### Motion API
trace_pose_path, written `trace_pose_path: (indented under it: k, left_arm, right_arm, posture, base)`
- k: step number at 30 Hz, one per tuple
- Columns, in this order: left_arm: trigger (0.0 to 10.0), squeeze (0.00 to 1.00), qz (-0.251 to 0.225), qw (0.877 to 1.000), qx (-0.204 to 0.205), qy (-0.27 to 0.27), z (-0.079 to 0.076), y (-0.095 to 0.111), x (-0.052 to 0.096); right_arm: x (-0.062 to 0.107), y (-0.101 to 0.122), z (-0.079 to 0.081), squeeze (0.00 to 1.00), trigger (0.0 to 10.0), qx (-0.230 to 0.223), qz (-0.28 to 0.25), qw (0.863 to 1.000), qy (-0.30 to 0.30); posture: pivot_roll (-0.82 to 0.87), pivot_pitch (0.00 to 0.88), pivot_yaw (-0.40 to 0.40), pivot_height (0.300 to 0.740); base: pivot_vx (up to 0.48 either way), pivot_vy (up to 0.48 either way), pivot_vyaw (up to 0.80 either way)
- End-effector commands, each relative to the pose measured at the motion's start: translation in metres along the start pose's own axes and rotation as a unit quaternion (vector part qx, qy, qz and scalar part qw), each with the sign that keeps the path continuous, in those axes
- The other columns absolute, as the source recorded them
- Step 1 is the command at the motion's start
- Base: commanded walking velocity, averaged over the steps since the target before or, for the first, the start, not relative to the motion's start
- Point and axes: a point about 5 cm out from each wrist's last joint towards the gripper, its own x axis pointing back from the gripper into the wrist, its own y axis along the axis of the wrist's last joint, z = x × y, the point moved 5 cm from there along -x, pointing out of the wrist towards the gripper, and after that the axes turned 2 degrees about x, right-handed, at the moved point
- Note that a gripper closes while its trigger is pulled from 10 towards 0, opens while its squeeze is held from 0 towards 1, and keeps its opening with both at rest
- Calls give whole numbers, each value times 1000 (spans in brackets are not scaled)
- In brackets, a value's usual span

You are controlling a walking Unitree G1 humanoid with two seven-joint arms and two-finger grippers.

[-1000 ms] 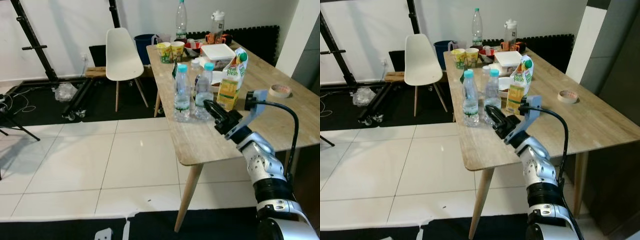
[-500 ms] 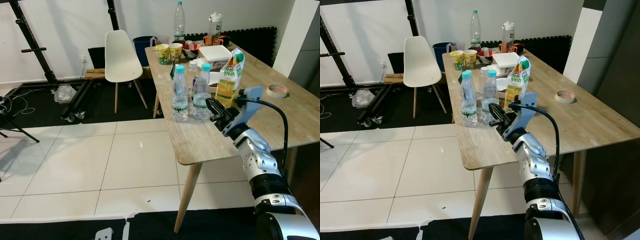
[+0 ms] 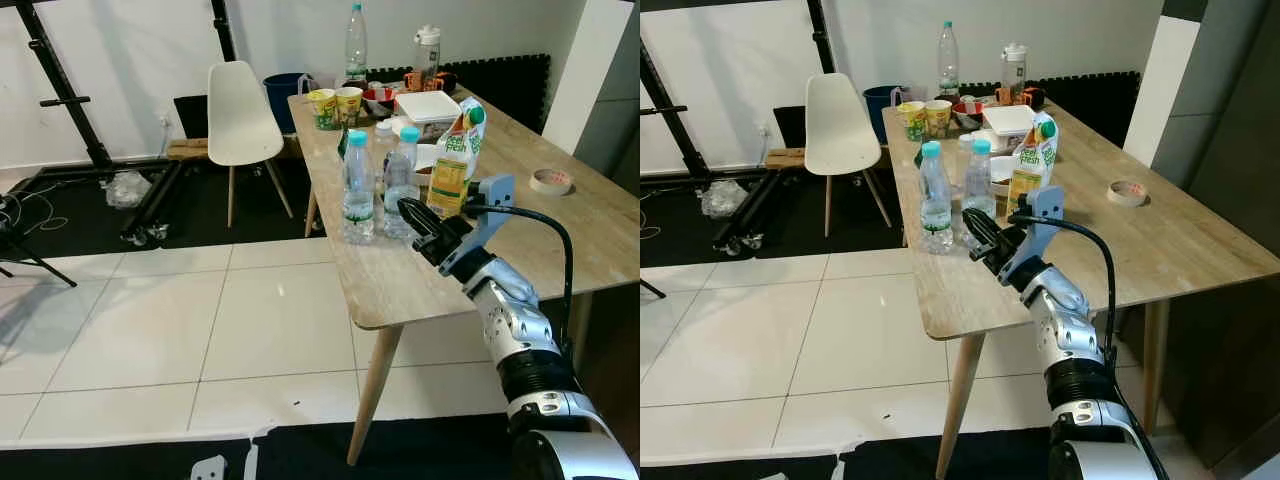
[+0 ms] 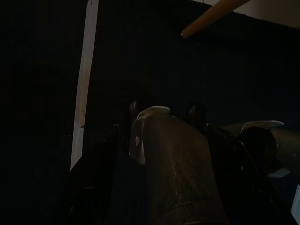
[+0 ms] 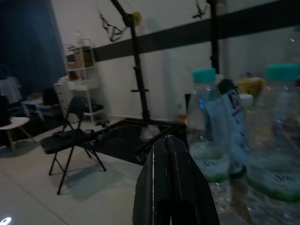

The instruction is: Restocking fridge

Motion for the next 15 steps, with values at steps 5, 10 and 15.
trace_pose_path:
  k: [5,10,15]
  left_arm:
    - [10000,0,4,1000,-7,1,1,-3,1]
    - [10000,0,5,1000,-9,1,1,-3,1]
    - [10000,0,5,1000,-10,1,2,-3,1]
  right_arm:
    - [3,15,36,0,10000,-49,-47,992,108]
    - [3,19,38,0,10000,-55,-55,990,117]
    - [4,21,40,0,10000,-61,-58,989,124]
  posture:
    - [-77,0,40,740]
    - [-77,0,40,740]
    - [-75,0,41,740]
  base:
    - [333,0,0]
    - [350,0,0]
    - [376,0,0]
